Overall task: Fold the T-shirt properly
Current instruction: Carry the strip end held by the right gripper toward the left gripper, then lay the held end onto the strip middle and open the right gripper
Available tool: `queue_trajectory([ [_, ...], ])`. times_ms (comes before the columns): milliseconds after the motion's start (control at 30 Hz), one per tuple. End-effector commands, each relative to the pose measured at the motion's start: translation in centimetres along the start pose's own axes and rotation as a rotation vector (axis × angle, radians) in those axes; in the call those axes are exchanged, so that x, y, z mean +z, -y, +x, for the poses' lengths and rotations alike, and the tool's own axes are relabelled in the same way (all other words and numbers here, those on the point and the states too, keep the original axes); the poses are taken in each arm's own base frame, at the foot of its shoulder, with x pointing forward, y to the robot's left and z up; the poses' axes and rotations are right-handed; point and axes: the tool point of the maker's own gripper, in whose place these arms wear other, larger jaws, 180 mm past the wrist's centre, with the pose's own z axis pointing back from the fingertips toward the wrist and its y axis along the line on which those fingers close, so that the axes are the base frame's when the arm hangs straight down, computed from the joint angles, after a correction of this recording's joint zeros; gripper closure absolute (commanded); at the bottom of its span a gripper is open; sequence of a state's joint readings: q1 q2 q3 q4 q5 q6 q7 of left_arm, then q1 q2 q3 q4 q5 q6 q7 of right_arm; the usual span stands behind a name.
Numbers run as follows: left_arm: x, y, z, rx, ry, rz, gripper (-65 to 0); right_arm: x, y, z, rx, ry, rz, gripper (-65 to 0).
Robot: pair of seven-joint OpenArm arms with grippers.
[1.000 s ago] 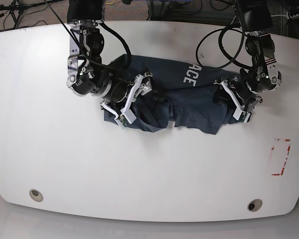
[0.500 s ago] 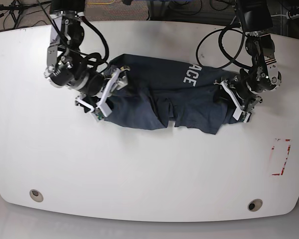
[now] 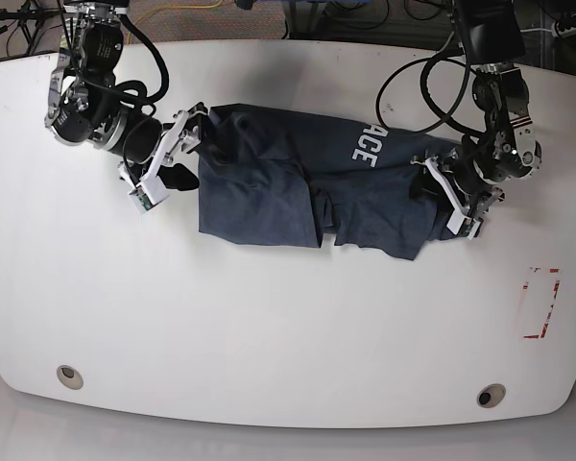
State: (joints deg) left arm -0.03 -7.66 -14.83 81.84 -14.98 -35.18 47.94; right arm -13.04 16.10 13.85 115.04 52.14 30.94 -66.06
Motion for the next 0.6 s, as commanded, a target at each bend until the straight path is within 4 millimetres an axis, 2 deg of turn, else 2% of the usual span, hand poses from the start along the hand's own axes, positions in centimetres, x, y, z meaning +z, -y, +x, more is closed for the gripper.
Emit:
queue_trajectory([
  [0, -0.2, -0.2, -3.5, -0.015, -0.157, 0.021, -33.6, 0.3, -0.1, -0.1, 0.007, 0.010, 0.001, -46.8],
  [100, -0.2, -0.2, -3.5, -0.015, -0.157, 0.021, -33.6, 0.0, -0.5, -0.9, -0.004, -0.009, 0.011, -46.8],
  [167, -0.2, -0.2, -3.5, -0.015, -0.157, 0.021, -33.6, -0.7, -1.5, -1.2, -0.006, -0.016, 0.042, -46.8],
  [400, -0.1, -0.3, -3.6, -0.015, -0.158, 0.023, -33.6, -2.0, -3.4, -0.9, -0.006, -0.012, 0.101, -46.8],
  [567, -0.1, -0.3, -3.6, -0.015, -0.158, 0.023, -33.6, -3.3, -3.6, -1.6, 0.019, -0.056, 0.090, -46.8],
])
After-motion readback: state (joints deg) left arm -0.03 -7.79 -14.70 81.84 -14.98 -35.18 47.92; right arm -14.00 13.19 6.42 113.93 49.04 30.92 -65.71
